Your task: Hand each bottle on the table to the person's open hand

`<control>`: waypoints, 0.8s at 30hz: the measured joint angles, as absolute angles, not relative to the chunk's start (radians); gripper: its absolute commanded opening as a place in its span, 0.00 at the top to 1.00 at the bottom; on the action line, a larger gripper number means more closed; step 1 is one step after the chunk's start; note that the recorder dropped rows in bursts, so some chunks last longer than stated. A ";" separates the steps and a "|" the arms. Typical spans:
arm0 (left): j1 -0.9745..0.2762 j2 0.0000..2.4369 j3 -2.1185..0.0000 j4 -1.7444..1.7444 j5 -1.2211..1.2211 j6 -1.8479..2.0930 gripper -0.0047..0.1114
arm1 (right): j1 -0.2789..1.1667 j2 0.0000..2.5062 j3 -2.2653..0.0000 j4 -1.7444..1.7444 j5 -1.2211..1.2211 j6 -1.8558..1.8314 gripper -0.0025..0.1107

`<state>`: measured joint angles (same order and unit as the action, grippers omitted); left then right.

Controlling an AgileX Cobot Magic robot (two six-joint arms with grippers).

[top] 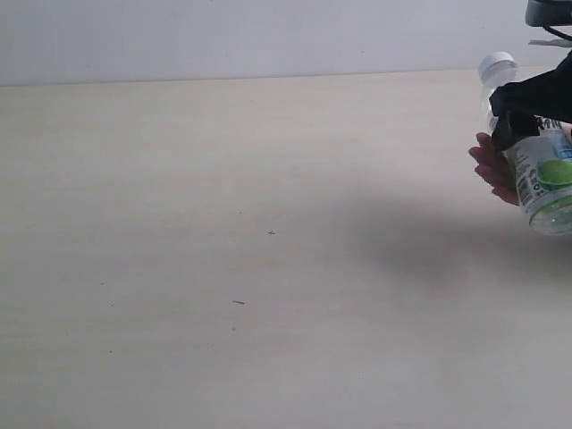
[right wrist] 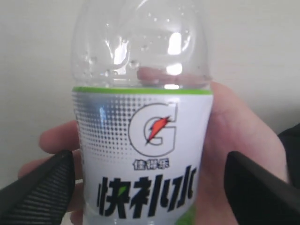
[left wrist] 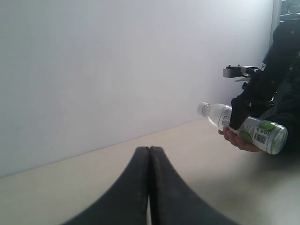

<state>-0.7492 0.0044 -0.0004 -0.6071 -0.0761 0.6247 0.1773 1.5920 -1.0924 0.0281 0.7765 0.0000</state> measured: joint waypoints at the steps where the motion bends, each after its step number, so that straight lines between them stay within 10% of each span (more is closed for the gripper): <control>1: -0.749 0.004 0.000 -0.607 -0.076 0.625 0.96 | 0.177 1.586 -1.092 0.028 0.776 0.000 0.26; 9: -0.749 0.004 0.000 -0.607 -0.076 0.625 0.96 | 0.177 1.461 -1.101 0.028 0.801 -0.012 0.31; 18: -0.749 0.004 0.000 -0.607 -0.076 0.625 0.96 | 0.177 1.255 -1.101 0.036 0.856 -0.014 0.98; 24: -0.749 0.004 0.000 -0.607 -0.076 0.625 0.96 | 0.177 1.122 -1.101 0.052 0.889 -0.042 0.98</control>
